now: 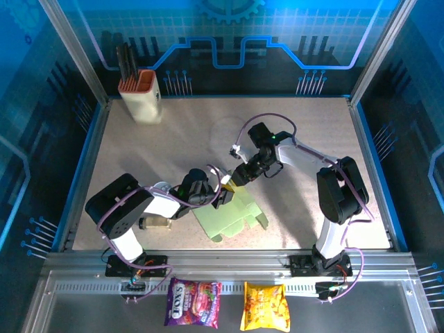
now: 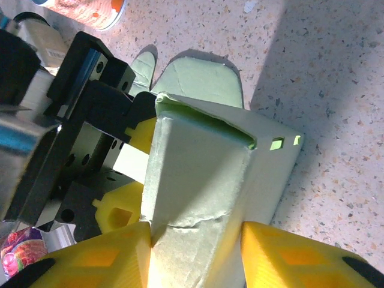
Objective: Fold the paper box
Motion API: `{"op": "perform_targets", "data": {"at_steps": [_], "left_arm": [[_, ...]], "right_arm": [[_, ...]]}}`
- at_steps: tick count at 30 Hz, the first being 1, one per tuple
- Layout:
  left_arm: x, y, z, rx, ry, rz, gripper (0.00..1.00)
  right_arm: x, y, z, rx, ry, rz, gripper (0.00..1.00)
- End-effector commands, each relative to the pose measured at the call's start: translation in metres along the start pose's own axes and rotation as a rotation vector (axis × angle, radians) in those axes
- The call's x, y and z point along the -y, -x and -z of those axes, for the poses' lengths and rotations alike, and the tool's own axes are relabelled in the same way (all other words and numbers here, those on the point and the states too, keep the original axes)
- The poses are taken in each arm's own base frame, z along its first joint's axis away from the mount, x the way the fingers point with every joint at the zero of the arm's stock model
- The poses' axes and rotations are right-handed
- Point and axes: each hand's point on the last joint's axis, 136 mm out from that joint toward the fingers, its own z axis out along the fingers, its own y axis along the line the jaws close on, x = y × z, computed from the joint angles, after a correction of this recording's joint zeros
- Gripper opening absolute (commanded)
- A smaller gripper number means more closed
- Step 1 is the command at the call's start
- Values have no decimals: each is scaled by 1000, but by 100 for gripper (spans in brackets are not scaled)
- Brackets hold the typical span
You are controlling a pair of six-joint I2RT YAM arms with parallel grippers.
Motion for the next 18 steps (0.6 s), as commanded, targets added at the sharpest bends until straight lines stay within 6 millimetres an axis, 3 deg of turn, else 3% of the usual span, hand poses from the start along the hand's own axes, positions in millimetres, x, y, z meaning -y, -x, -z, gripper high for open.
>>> {"op": "perform_targets", "data": {"at_steps": [1,12,18], "left_arm": [[3,9,2,50,-4,-7,30],[-3,6,22,62,74,-49,34],[-17,3,35,57,173,-75,35]], "right_arm": [[2,-7,-5,-42,-32,-4,42],[6,-12,-14,-92,-68,4,40],[5,-12,-13,-93,-67,6,40]]}}
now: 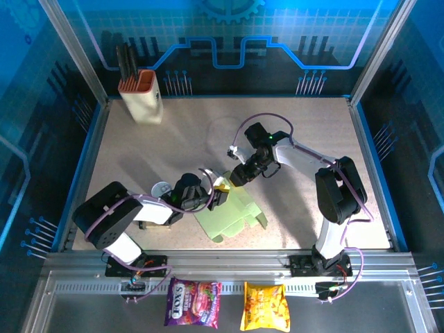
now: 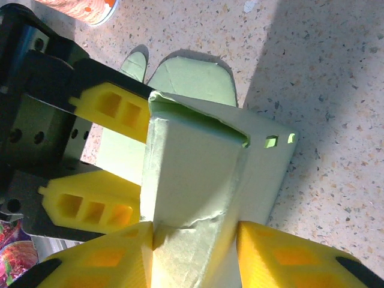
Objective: Fold the paper box
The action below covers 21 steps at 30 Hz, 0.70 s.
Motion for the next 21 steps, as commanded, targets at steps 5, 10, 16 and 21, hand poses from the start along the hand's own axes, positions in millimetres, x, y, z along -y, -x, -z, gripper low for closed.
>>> {"op": "perform_targets", "data": {"at_steps": [5,10,16,21], "left_arm": [[-32,-1,5,-19,197,-69,39],[-39,0,-7,-35,202,-103,46],[-46,7,-16,-5,160,-113,51],[-45,12,-19,15,72,-117,51]], "right_arm": [[4,-13,-10,-71,-23,-10,40],[3,-13,-10,-71,-20,-8,40],[2,-12,-10,-75,-15,-1,40],[2,-12,-11,-77,-11,0,40]]}}
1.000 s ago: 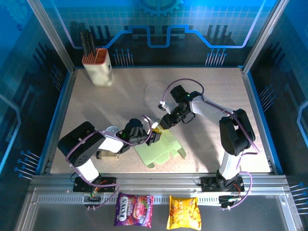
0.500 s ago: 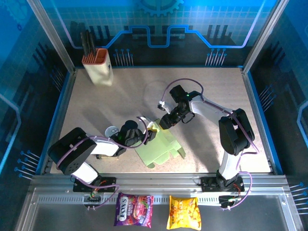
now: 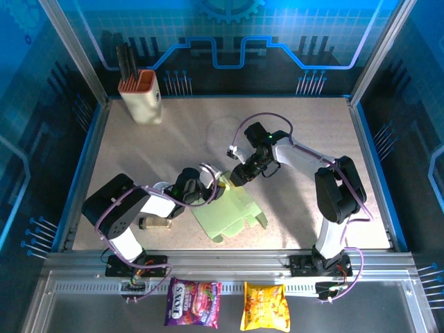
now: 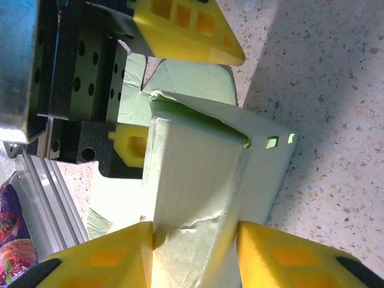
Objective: Fold the paper box
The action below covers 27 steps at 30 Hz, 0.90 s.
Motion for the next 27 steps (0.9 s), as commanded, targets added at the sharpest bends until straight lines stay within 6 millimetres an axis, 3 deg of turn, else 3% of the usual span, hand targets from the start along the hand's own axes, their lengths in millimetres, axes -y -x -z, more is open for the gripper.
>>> {"op": "perform_targets", "data": {"at_steps": [1,9,15,20,27], "left_arm": [[7,22,-5,71,-96,-42,51],[16,23,-11,50,-209,-67,48],[19,19,-18,28,-237,-72,34],[10,18,-19,31,-174,-52,25],[3,12,-18,42,-49,-47,19]], "right_arm": [[3,-12,-11,-71,-11,-7,40],[2,-10,-12,-72,0,-4,40],[2,-11,-12,-72,-2,-3,40],[-3,-6,-6,-49,9,-11,41],[-25,0,5,24,82,-36,45]]}}
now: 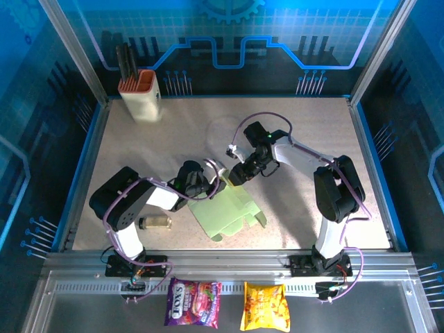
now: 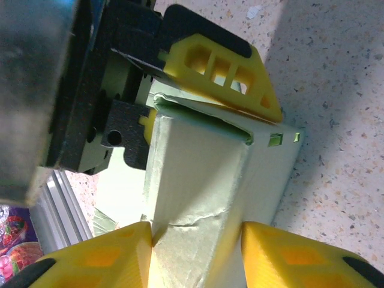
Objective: Fold the paper box
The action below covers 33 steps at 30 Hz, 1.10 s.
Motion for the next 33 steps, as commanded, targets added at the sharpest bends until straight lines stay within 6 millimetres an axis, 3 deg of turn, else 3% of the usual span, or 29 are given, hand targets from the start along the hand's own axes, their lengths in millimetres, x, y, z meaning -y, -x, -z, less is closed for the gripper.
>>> {"op": "perform_targets", "data": {"at_steps": [1,9,17,20,23,28,33], "left_arm": [[-7,-5,0,7,94,-2,19],[-10,-12,-10,-10,204,-9,11],[-13,-19,-17,-72,274,-15,1],[-8,-14,-15,-59,244,-30,9],[-3,-7,-9,-42,223,-39,25],[8,-5,-2,-46,166,-52,43],[14,-4,7,-53,141,-61,53]], "right_arm": [[-24,-4,4,16,69,-23,45],[-37,-11,-8,23,130,-67,46],[-30,-13,-10,35,99,-112,45],[-25,-13,-7,44,70,-121,48],[-19,-10,-1,61,30,-120,50],[-18,-4,6,81,7,-108,53],[-18,1,10,92,-4,-104,58]]}}
